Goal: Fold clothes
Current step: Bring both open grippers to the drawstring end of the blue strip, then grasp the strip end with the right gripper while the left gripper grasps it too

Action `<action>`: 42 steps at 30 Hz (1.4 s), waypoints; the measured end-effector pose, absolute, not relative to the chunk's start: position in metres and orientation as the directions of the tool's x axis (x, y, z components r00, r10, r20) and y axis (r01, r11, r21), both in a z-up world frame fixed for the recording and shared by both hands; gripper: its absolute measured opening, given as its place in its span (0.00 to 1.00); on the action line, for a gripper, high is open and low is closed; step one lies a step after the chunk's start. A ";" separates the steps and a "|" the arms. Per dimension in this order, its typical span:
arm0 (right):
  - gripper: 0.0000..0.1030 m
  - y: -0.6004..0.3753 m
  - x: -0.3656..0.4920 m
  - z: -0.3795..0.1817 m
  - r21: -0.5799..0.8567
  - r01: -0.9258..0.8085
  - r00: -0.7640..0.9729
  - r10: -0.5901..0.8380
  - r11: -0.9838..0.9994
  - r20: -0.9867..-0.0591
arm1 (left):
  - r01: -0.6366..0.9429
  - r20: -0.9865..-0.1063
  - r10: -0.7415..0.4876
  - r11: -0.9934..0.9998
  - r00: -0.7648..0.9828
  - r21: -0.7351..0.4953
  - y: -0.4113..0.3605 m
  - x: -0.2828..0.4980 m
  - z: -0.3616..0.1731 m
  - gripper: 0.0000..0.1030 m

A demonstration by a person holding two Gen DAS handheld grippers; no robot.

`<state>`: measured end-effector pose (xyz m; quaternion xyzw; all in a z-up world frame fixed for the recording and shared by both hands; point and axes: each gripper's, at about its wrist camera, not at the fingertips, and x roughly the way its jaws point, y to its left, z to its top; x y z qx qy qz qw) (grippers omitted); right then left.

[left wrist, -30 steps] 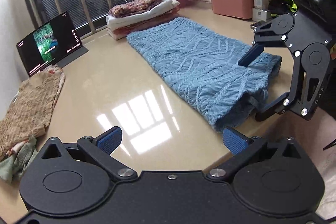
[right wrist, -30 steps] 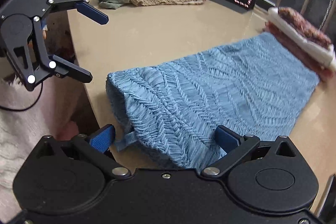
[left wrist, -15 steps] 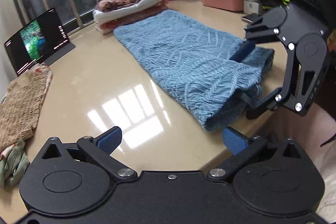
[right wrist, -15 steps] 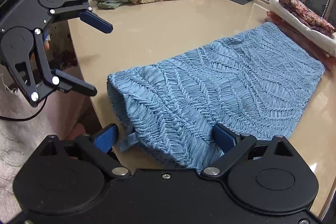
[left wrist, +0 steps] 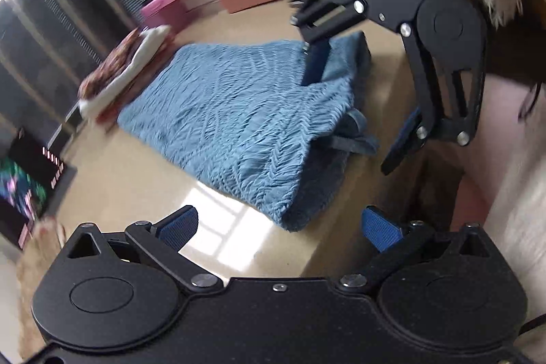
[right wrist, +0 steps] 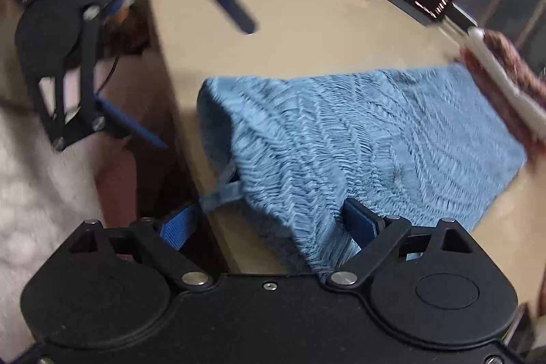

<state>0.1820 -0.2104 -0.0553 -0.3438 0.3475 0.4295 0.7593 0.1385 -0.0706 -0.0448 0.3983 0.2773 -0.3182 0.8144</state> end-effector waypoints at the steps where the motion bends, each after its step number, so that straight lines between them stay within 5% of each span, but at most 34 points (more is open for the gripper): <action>1: 0.91 -0.209 0.178 -0.056 -0.239 -0.892 0.396 0.407 0.384 -0.823 | 0.740 -0.703 -0.293 0.462 0.648 0.490 -0.073 0.137 -0.048 1.00; 24: 0.90 -0.208 0.120 -0.065 -0.412 -0.859 0.504 0.366 0.304 -0.782 | 0.668 -0.606 -0.284 0.255 0.743 0.699 -0.098 0.106 -0.096 1.00; 42: 0.96 -0.219 0.094 -0.071 -0.626 -0.677 0.735 0.303 0.388 -0.606 | 0.596 -0.533 -0.283 0.234 0.798 0.768 -0.109 0.078 -0.105 1.00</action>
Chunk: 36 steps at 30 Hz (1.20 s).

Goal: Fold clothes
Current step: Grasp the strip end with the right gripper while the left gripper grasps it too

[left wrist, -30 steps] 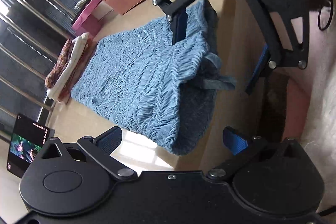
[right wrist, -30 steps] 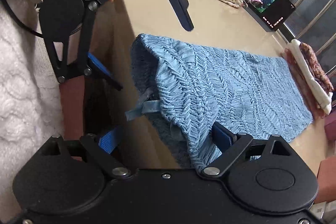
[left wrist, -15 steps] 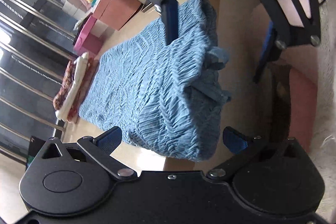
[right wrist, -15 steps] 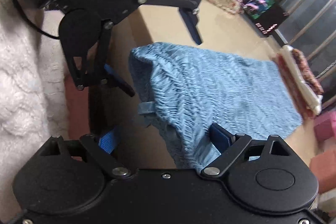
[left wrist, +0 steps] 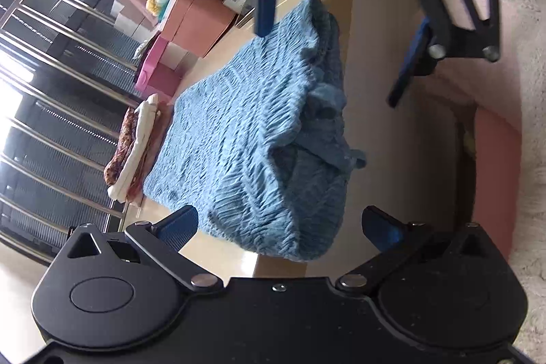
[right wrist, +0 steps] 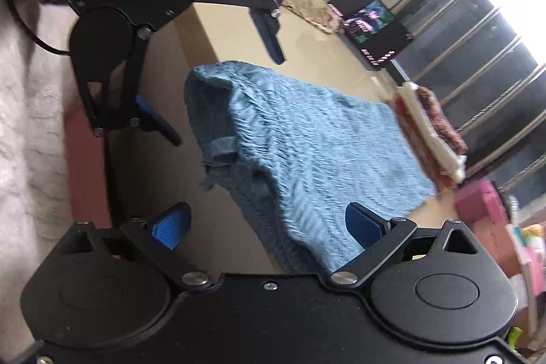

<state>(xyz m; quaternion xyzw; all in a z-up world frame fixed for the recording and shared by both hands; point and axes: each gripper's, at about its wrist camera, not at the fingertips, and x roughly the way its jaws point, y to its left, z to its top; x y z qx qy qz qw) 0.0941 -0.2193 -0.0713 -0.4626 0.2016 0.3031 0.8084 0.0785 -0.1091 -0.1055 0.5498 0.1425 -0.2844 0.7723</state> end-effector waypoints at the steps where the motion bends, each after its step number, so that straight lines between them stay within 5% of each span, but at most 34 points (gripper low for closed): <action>1: 0.96 -0.218 0.094 -0.073 -0.643 -0.668 0.744 0.294 0.376 -0.601 | 0.592 -0.529 -0.285 0.222 0.799 0.775 -0.111 0.077 -0.106 1.00; 9: 0.87 -0.212 0.098 -0.094 -0.747 -0.622 0.782 0.225 0.235 -0.581 | 0.541 -0.485 -0.289 0.162 0.825 0.825 -0.114 0.075 -0.113 1.00; 17: 0.71 -0.215 0.092 -0.099 -0.778 -0.596 0.801 0.215 0.198 -0.559 | 0.512 -0.456 -0.308 0.129 0.835 0.849 -0.106 0.073 -0.117 0.81; 28: 0.71 -0.226 0.068 -0.129 -0.877 -0.479 0.863 0.197 0.025 -0.466 | 0.444 -0.408 -0.323 0.044 0.854 0.895 -0.095 0.070 -0.137 0.82; 36: 0.54 -0.227 0.069 -0.131 -0.897 -0.441 0.879 0.209 0.011 -0.429 | 0.460 -0.407 -0.399 0.041 0.822 0.887 -0.093 0.062 -0.126 0.47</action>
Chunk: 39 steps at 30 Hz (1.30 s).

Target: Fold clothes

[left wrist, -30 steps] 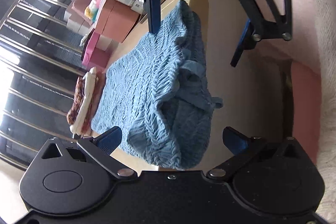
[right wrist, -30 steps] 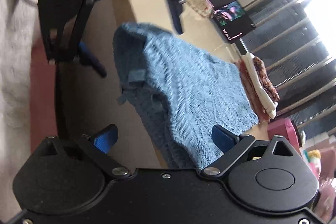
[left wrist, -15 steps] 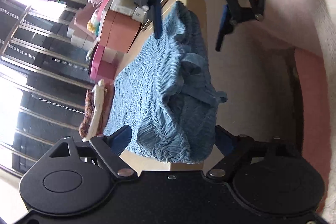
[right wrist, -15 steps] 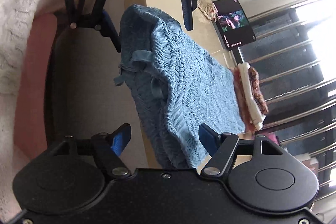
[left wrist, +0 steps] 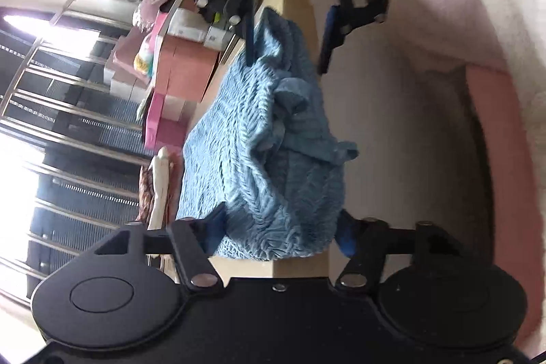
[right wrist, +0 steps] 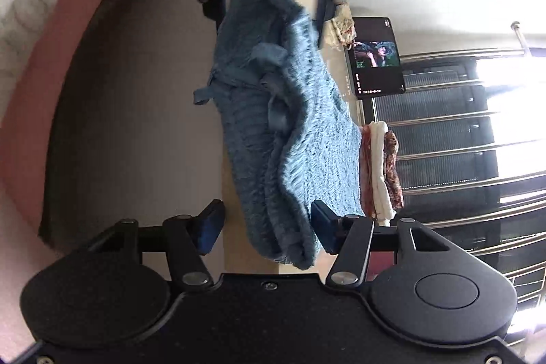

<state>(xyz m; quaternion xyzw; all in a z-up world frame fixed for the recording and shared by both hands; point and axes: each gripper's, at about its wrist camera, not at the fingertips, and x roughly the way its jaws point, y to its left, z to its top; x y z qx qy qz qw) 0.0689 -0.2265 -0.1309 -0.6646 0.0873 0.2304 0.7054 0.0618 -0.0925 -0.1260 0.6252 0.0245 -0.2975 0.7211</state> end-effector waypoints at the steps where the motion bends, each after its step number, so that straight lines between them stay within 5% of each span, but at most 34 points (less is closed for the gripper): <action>1: 0.46 -0.227 0.067 -0.129 -0.897 -0.442 0.877 0.214 0.010 -0.430 | 0.451 -0.394 -0.411 0.047 0.822 0.892 -0.092 0.059 -0.123 0.42; 7: 0.25 -0.227 0.065 -0.112 -0.862 -0.502 0.850 0.226 0.074 -0.476 | 0.475 -0.394 -0.447 0.079 0.803 0.877 -0.092 0.061 -0.106 0.38; 11: 0.16 -0.226 0.070 -0.097 -0.818 -0.560 0.820 0.231 0.134 -0.523 | 0.530 -0.431 -0.447 0.121 0.784 0.839 -0.094 0.060 -0.098 0.19; 23: 0.09 -0.237 0.083 -0.039 -0.579 -0.760 0.649 0.311 0.296 -0.694 | 0.737 -0.584 -0.466 0.282 0.665 0.614 -0.080 0.074 -0.044 0.08; 33: 0.09 -0.264 0.097 0.014 -0.179 -0.867 0.411 0.464 0.466 -0.785 | 0.923 -0.744 -0.563 0.335 0.359 0.192 -0.055 0.101 0.015 0.08; 39: 0.09 -0.292 0.173 0.044 0.089 -0.828 0.298 0.568 0.554 -0.767 | 0.890 -0.779 -0.591 0.445 0.208 -0.100 -0.049 0.201 0.034 0.09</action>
